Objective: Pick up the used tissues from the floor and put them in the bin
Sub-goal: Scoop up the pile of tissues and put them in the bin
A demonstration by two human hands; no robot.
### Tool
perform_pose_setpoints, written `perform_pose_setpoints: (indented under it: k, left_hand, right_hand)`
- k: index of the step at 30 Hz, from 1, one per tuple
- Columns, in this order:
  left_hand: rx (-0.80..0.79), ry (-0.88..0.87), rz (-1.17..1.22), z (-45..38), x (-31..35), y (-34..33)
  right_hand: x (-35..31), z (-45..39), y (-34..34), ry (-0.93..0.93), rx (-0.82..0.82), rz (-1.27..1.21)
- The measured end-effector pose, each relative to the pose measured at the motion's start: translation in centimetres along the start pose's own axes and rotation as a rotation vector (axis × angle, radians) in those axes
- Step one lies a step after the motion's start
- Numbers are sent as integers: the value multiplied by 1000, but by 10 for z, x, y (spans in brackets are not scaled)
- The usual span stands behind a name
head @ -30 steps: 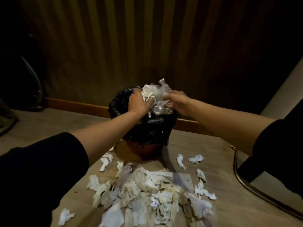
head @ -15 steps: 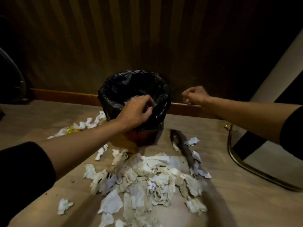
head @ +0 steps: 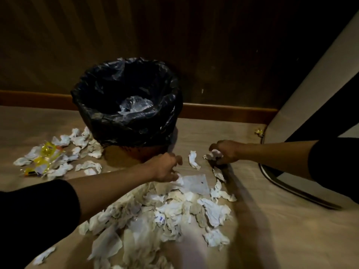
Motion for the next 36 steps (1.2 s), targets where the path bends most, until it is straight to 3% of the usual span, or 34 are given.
perform_pose_setpoints:
  k: [5,8,16,28,32,36]
  left_hand:
    - [-296,105,-75,-2,-38,-57]
    - [-385,100,-136,0,-50,-71]
    - [-231,-12,-118,1,-56,-74]
    - [-79,-59,8,47,-42,-32]
    - [-67,-77,-15,72,-35,-26]
    - [45,-85,-28,94,-37,-29]
  right_hand:
    - [-7,-11,-38,110,-118,30]
    - [-9,-12,-61,159,-93,82]
    - [-23,-23,-24,192,206,-59]
    - [-84,-68,-2,288,210,-5]
    - [-86,-59,-3,271,159,47]
    - [-101,-30,-7,354,167,48]
Point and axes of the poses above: each hand's wrist, its own z-axis away from the middle knuckle, its own y-axis out of the back of the hand, x = y × z, the point moved 8 cm from there along -z, towards the middle knuckle, and after that the axes turned 15 degrees about z, right-handed, at the moved point
